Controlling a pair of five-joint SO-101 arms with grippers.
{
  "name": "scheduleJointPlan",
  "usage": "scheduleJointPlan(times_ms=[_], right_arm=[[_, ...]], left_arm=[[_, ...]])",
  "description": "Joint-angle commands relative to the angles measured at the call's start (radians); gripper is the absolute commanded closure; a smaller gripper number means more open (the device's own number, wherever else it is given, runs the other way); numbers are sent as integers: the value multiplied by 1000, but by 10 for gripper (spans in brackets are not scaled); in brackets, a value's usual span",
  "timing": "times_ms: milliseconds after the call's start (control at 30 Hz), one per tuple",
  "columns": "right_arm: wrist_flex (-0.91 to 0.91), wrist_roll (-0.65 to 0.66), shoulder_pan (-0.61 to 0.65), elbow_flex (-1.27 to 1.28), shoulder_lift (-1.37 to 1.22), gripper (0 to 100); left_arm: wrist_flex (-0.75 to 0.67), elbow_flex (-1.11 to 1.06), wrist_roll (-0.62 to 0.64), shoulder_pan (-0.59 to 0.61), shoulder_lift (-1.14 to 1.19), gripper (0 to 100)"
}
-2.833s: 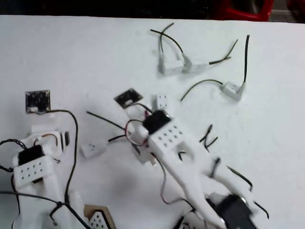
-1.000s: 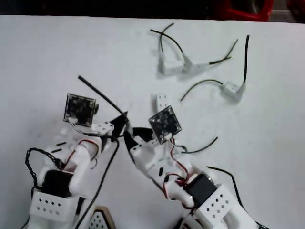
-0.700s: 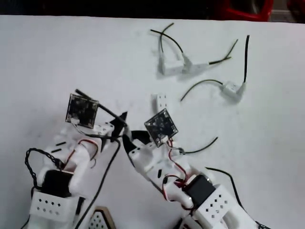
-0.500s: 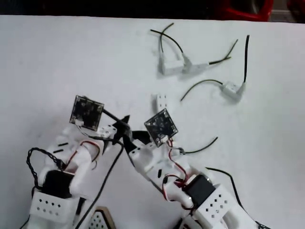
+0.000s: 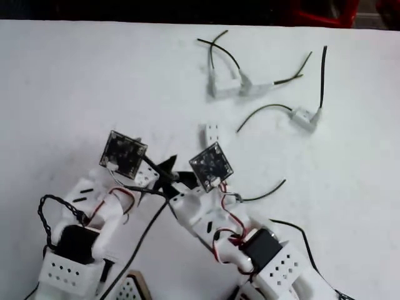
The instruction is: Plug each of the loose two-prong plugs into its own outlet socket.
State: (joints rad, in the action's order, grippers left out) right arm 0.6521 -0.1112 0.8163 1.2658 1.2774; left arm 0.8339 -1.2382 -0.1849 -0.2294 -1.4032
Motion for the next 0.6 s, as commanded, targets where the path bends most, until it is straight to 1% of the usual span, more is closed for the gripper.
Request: scheduleJointPlan(times_ms=[0,100,200,267,367,467,567], right_arm=[[-19,9,-54,-11,19,981],[-33,3,-165,-20,22,981],[-108,2,-306,-21,15,981],[-162,0,-403,-21,13,981],[-225,-63,-538,-21,13,981],[-277,-112,-642,-21,13,981],[-320,-180,-720,-21,13,981]], left_arm=[[5,12,-6,-24,5,706],[2,32,32,45,12,706],[9,63,38,93,13,706],[12,72,37,101,15,705],[38,98,35,93,50,705],[66,190,38,93,188,691],[104,331,41,85,392,675]])
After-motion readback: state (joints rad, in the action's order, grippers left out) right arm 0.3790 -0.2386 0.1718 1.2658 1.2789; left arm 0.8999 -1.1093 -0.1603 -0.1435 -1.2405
